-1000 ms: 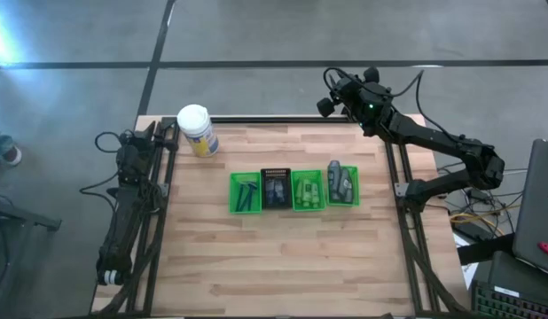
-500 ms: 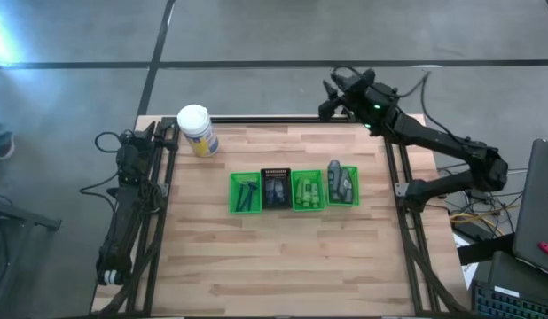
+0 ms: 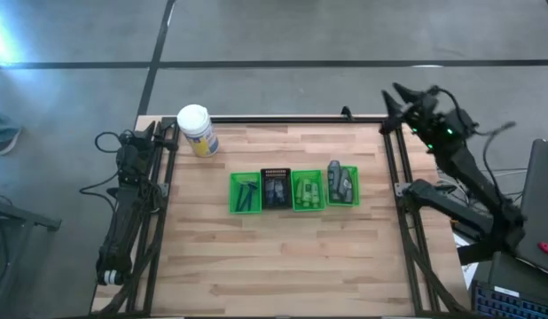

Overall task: Pick & Place Travel size toiletries
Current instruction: Return to Home Position

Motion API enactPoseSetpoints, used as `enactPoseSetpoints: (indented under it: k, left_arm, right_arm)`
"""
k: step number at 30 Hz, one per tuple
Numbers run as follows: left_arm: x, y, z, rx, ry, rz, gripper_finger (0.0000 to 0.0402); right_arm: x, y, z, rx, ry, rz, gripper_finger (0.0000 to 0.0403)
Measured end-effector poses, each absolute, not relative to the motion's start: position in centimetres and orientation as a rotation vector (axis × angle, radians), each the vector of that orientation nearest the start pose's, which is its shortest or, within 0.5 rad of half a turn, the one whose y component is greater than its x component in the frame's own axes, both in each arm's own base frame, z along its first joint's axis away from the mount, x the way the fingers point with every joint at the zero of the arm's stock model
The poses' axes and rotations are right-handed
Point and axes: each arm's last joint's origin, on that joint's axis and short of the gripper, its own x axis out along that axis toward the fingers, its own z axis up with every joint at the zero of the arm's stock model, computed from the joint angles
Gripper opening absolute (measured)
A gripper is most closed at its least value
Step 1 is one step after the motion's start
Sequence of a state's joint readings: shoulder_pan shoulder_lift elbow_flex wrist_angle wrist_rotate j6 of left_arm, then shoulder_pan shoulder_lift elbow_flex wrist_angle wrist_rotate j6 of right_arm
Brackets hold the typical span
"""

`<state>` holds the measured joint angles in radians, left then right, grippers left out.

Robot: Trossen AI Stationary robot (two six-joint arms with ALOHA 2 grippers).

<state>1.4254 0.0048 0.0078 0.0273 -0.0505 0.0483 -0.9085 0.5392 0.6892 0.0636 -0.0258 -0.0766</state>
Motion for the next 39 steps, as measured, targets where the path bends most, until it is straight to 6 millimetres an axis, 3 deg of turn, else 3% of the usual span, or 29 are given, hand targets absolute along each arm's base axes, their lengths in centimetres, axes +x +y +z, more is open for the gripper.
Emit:
enactPoseSetpoints:
  k: [9,13,16,24,28,31,39]
  left_arm:
    - [1.3,9.7,16.8,0.061,0.01,1.476,0.0078]
    - [1.3,9.7,16.8,0.061,0.01,1.476,0.0078]
    - [1.3,9.7,16.8,0.061,0.01,1.476,0.0078]
    - [1.3,9.7,16.8,0.06,0.01,1.475,0.0078]
    - [1.3,9.7,16.8,0.06,0.01,1.473,0.0078]
    - [1.3,9.7,16.8,0.06,0.01,1.472,0.0078]
    - [1.3,9.7,16.8,0.056,0.015,1.472,0.0078]
  right_arm:
    - [1.6,-5.8,33.6,-0.236,-0.107,-1.295,0.0197]
    - [0.5,-6.0,31.5,-0.242,-0.071,-1.502,0.0201]
    - [0.4,-7.2,28.7,-0.161,-0.043,-1.586,0.0199]
    - [1.5,-9.8,21.7,0.012,-0.289,-1.484,0.0178]
    - [1.9,-10.4,18.0,0.114,-0.269,-1.46,0.0167]
    - [1.9,-10.4,16.1,0.264,-0.127,-1.483,0.0159]
    - [1.9,-10.5,16.0,0.283,-0.129,-1.466,0.0133]
